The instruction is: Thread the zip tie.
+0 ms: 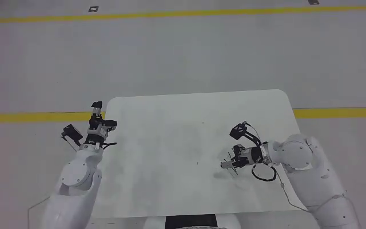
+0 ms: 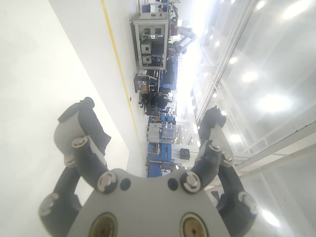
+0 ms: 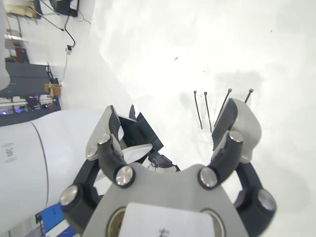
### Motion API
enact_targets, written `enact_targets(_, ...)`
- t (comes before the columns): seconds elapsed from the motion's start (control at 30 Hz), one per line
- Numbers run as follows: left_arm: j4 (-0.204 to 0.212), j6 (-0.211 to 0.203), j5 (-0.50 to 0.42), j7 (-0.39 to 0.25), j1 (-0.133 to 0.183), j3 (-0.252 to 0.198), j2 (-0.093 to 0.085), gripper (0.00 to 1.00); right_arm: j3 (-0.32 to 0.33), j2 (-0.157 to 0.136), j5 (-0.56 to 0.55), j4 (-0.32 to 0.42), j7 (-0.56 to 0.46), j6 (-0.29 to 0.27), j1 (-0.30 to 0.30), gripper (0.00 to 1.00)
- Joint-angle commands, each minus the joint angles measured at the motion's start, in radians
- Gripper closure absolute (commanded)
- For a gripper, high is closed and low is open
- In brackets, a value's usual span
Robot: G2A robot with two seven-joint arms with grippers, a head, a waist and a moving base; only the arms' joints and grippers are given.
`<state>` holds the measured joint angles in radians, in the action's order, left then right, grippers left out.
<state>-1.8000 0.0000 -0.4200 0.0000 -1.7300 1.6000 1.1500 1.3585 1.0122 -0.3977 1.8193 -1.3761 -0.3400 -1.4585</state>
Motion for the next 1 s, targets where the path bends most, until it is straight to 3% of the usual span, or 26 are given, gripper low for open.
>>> enact_targets(0.0,0.000,0.000,0.000,0.000,0.000,0.000,0.000,0.00,-0.003,-0.001,-0.002,0.002,-0.002,0.000,0.000,0.00)
enact_targets(0.33,0.000,0.000,0.000,0.000,0.000,0.000,0.000,0.00,-0.014,-0.002,-0.019,0.017,0.024,0.000,-0.004,0.00)
enact_targets(0.6,0.000,0.000,0.000,0.000,0.000,0.000,0.000,0.00,-0.130,-0.042,-0.133,0.026,-0.014,0.000,0.049,0.00)
enact_targets(0.83,0.000,0.000,0.000,0.000,0.000,0.000,0.000,0.00,-0.291,-0.108,-0.138,-0.031,-0.014,0.000,0.136,0.00)
enact_targets(0.97,0.000,0.000,0.000,0.000,0.000,0.000,0.000,0.00,-0.291,-0.108,-0.138,-0.031,-0.014,0.000,0.136,0.00)
